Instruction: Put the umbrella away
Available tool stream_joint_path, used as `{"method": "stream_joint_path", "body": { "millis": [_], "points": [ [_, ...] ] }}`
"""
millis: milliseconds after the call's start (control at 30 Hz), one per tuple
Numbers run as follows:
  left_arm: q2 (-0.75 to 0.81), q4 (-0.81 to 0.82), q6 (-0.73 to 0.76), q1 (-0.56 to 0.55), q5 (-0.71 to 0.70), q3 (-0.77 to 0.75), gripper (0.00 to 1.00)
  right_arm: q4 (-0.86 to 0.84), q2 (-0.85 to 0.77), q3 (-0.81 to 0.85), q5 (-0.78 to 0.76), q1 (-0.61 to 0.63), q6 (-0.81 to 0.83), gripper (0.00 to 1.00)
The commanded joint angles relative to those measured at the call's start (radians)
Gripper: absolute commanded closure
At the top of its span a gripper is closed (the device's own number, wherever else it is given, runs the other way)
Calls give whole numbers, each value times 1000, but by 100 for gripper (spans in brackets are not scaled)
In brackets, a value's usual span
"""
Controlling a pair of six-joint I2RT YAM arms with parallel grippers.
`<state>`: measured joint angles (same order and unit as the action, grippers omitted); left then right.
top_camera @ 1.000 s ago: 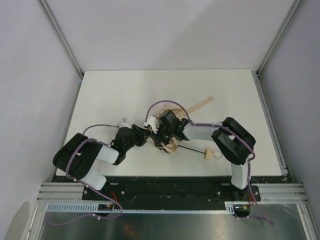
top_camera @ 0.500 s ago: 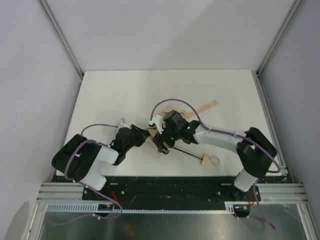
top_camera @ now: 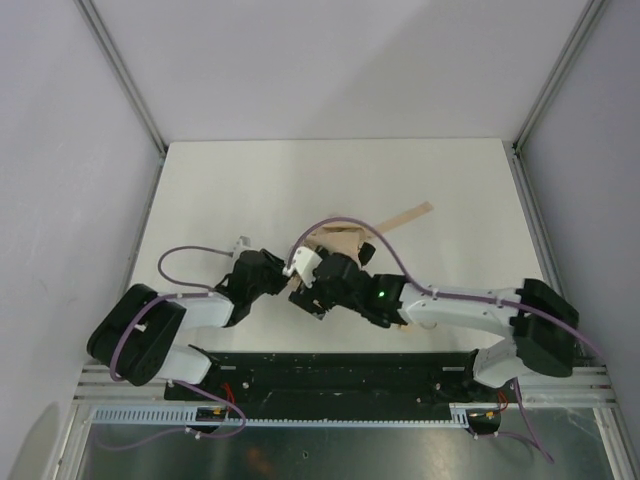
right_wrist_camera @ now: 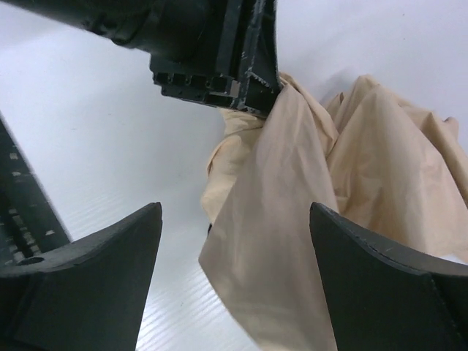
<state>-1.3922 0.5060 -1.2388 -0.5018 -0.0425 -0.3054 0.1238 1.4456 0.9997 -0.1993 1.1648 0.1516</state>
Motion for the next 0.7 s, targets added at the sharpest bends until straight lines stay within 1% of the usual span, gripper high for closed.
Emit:
{"method": "stream_joint_path", "body": {
  "millis": [0, 200, 300, 400, 467, 533, 667],
  "points": [
    [21, -277, 26, -5, -69, -44, 100, -218, 120, -27, -125, 22, 126, 16],
    [23, -417, -6, 1, -38, -104, 100, -277, 283, -40, -208, 76, 187, 22],
    [11, -443, -28, 3, 6, -120, 100, -289, 364, -45, -253, 79, 190, 24],
    [-3, -459, -46, 7, 60, -133, 100, -291, 420, -48, -235, 67, 170, 28],
    [-10, -476, -52, 8, 86, -146, 100, -290, 448, -55, -224, 49, 147, 36],
    [-12, -493, -55, 9, 104, -160, 100, -291, 472, -64, -218, 27, 117, 47],
    [-8, -529, -63, 11, 133, -173, 100, -272, 528, -77, -189, -9, 77, 60]
  ]
}}
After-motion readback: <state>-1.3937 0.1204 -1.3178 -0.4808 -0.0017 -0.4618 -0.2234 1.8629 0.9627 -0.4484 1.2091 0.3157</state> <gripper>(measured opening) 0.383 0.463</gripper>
